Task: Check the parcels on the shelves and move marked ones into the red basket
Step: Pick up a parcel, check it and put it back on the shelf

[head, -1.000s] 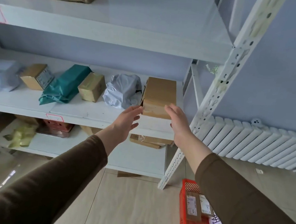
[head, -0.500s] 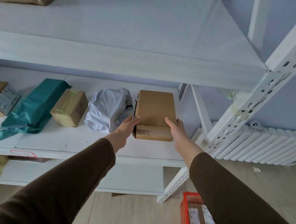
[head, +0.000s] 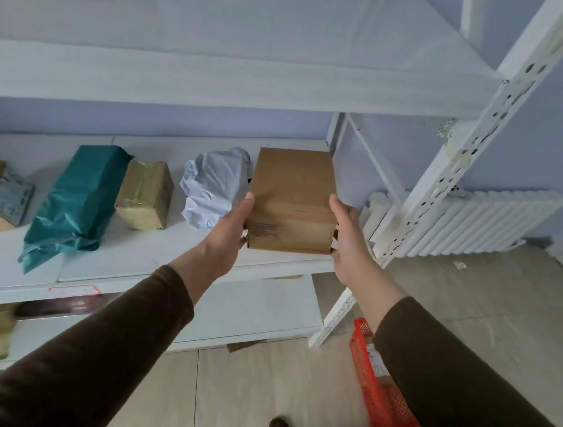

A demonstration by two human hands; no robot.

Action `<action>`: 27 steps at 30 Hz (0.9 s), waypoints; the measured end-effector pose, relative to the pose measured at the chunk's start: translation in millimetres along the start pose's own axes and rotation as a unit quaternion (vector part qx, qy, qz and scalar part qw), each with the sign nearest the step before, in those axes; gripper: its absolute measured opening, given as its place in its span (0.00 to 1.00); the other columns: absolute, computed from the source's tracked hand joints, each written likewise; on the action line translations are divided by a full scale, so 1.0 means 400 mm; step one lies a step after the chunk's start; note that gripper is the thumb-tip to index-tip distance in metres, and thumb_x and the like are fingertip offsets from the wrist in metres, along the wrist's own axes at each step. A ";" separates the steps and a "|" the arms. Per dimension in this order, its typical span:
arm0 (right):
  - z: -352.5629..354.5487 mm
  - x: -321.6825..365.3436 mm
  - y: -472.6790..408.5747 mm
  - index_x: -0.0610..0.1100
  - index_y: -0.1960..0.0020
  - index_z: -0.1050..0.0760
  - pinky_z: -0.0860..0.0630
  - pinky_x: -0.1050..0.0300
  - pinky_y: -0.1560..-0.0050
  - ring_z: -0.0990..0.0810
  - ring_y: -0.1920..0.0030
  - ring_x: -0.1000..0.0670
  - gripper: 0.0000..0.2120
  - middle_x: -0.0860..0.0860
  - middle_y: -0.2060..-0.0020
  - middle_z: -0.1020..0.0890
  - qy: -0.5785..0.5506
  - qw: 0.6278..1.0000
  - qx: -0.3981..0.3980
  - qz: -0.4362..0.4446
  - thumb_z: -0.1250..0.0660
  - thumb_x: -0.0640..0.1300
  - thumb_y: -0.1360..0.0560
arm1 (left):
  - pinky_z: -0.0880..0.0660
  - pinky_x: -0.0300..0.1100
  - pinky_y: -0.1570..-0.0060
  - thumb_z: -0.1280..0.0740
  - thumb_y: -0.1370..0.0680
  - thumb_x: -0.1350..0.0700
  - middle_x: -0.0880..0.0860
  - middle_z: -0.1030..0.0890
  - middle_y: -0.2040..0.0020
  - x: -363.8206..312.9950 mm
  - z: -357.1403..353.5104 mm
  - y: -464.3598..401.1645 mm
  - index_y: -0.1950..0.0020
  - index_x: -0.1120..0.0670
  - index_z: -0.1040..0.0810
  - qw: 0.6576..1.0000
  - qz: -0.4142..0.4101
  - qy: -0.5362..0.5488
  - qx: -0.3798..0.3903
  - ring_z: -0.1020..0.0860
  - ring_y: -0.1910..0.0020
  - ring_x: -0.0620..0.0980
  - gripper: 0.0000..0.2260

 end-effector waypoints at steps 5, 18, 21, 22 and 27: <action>-0.046 -0.015 0.177 0.60 0.35 0.25 0.26 0.35 0.32 0.22 0.35 0.48 0.29 0.52 0.37 0.19 -0.029 0.998 0.002 -0.062 0.31 0.74 0.30 | 0.29 0.53 0.27 0.42 0.16 0.34 0.50 0.18 0.43 -0.009 0.115 0.162 0.32 0.48 0.20 0.997 -0.064 -0.041 0.026 0.20 0.42 0.50 0.24; -0.060 -0.085 0.396 0.52 0.41 0.18 0.22 0.46 0.39 0.18 0.35 0.42 0.21 0.43 0.37 0.16 -0.089 0.994 0.051 -0.025 0.27 0.59 0.31 | 0.31 0.51 0.26 0.44 0.15 0.36 0.45 0.17 0.36 -0.017 0.185 0.414 0.34 0.42 0.17 0.993 -0.107 -0.030 0.040 0.21 0.36 0.44 0.21; -0.011 -0.111 0.418 0.49 0.37 0.23 0.24 0.51 0.50 0.20 0.42 0.46 0.15 0.47 0.43 0.17 -0.088 0.990 0.099 0.039 0.36 0.46 0.23 | 0.32 0.51 0.27 0.41 0.15 0.40 0.46 0.17 0.35 0.006 0.151 0.450 0.37 0.47 0.16 0.989 -0.140 0.012 0.040 0.22 0.35 0.43 0.19; 0.008 -0.116 0.430 0.48 0.35 0.25 0.24 0.53 0.51 0.21 0.43 0.48 0.16 0.48 0.44 0.17 -0.088 0.988 0.111 0.057 0.38 0.41 0.22 | 0.33 0.52 0.28 0.38 0.17 0.39 0.48 0.18 0.35 0.016 0.141 0.461 0.38 0.51 0.18 0.987 -0.153 0.024 0.040 0.23 0.33 0.45 0.20; 0.128 -0.147 0.477 0.46 0.29 0.31 0.22 0.59 0.51 0.19 0.47 0.52 0.30 0.49 0.45 0.18 -0.038 0.987 0.125 0.093 0.39 0.33 0.30 | 0.33 0.53 0.42 0.26 0.25 0.41 0.57 0.25 0.46 0.076 0.056 0.510 0.49 0.61 0.26 0.976 -0.205 0.054 0.054 0.29 0.46 0.54 0.24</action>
Point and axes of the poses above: each hand's wrist, its own y-axis away from the middle knuckle, its own z-axis out of the back of the hand, x = y × z, the point moved 1 cm from there along -y, towards the middle knuckle
